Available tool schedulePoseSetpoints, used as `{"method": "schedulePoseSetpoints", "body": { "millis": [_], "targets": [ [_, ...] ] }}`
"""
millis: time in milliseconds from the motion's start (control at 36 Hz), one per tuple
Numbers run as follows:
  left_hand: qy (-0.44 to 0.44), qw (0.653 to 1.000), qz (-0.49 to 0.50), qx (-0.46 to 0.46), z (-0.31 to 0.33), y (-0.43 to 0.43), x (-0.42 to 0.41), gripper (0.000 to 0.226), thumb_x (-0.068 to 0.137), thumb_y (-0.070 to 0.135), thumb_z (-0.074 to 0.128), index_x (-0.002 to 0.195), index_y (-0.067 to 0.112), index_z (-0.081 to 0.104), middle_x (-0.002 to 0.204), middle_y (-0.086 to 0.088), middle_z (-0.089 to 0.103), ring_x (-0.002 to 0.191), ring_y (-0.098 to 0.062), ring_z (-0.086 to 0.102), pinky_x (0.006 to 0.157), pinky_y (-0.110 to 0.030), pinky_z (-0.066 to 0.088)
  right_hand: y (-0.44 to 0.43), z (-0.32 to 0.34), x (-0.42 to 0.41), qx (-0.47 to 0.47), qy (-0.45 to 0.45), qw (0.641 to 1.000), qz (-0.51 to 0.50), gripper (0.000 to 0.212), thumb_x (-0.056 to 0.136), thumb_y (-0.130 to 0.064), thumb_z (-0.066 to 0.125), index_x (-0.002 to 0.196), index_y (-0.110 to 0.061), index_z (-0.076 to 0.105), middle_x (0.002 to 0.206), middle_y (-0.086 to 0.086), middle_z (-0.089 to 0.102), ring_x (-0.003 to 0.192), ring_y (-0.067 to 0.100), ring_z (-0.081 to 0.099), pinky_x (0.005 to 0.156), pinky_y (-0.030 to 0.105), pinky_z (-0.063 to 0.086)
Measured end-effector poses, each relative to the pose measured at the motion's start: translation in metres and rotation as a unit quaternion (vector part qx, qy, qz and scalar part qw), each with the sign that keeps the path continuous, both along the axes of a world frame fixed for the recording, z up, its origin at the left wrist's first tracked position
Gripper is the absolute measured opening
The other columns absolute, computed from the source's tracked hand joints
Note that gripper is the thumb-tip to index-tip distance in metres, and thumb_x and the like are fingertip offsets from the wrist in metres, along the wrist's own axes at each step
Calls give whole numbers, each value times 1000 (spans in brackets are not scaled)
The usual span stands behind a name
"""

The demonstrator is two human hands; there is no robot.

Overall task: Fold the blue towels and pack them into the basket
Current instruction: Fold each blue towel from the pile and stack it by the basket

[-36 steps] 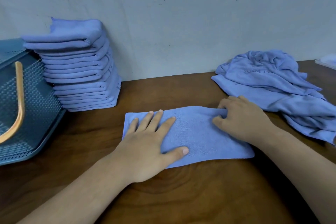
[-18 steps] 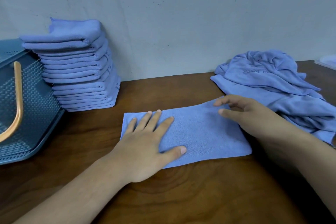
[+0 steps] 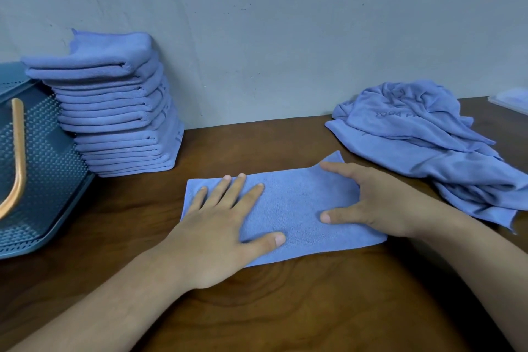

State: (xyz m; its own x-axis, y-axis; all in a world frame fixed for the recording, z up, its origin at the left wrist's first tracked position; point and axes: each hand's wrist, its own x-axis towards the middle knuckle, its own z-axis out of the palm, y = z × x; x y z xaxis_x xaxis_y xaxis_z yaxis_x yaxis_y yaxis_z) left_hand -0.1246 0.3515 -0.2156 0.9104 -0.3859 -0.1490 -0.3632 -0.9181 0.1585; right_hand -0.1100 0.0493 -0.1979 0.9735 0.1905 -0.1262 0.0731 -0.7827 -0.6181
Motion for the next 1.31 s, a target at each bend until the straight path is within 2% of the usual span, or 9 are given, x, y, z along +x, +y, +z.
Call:
{"method": "schedulePoseSetpoints", "body": {
  "millis": [361,500,639,722,806,972,1083,1222,1306],
  "targets": [
    [-15,999,15,-30,0,13,-2,92,87,95,20,165,51,-2,172,22,-19,157,-1,-23,131,-38,-11,-12,-2,5,-29,8,999,16,111,68,-71,87,160,-55,27,165,-24,29,154,5,26,119,26,24],
    [-17,996,32,-82,0,52,-16,81,93,86,26,165,52,11,172,28,-7,156,7,-15,131,-35,-5,-9,-1,-3,17,-8,1000,14,89,68,-68,89,146,-64,45,152,-30,41,145,-2,34,113,24,31],
    [-28,986,51,-158,-7,89,-25,76,93,83,35,162,51,27,168,35,11,156,11,1,130,-27,9,-5,-5,-9,62,-18,997,-31,73,73,-68,86,139,-58,57,143,-28,46,134,-4,40,109,24,37],
    [-39,984,53,-164,-7,88,-27,72,95,78,37,161,50,30,164,37,14,154,7,12,129,-27,10,0,-5,-7,79,-43,994,-55,61,81,-57,85,137,-54,61,146,-24,51,139,1,44,110,26,39],
    [-47,985,52,-158,-6,85,-26,66,99,73,39,160,50,30,162,36,15,148,9,13,126,-24,8,5,1,-5,74,-48,995,-54,66,82,-48,87,141,-54,58,148,-20,54,141,4,45,115,32,40],
    [-33,977,67,-200,-5,86,-25,64,99,71,47,158,50,34,166,32,20,155,-1,16,128,-29,10,34,51,-6,-41,-39,998,-22,78,86,-41,84,150,-59,43,144,-16,48,130,8,46,97,26,42],
    [-35,975,65,-209,-4,88,-26,65,100,70,48,159,47,34,167,31,21,156,-3,17,128,-30,11,66,82,2,-47,1,999,-11,76,87,-44,81,150,-63,42,152,-17,42,138,11,43,110,32,41],
    [-29,964,77,-252,-8,94,-23,63,101,62,54,158,49,31,160,27,37,151,-10,33,123,-35,31,119,84,5,48,36,998,7,65,90,-29,80,145,-51,55,142,-17,54,126,6,55,108,32,51],
    [-5,938,98,-332,-11,98,-16,66,105,42,58,160,48,23,153,30,45,123,4,56,102,-25,45,149,65,9,94,51,994,13,71,87,-28,79,150,-47,53,150,-16,50,133,6,52,113,34,47]
  ]
}}
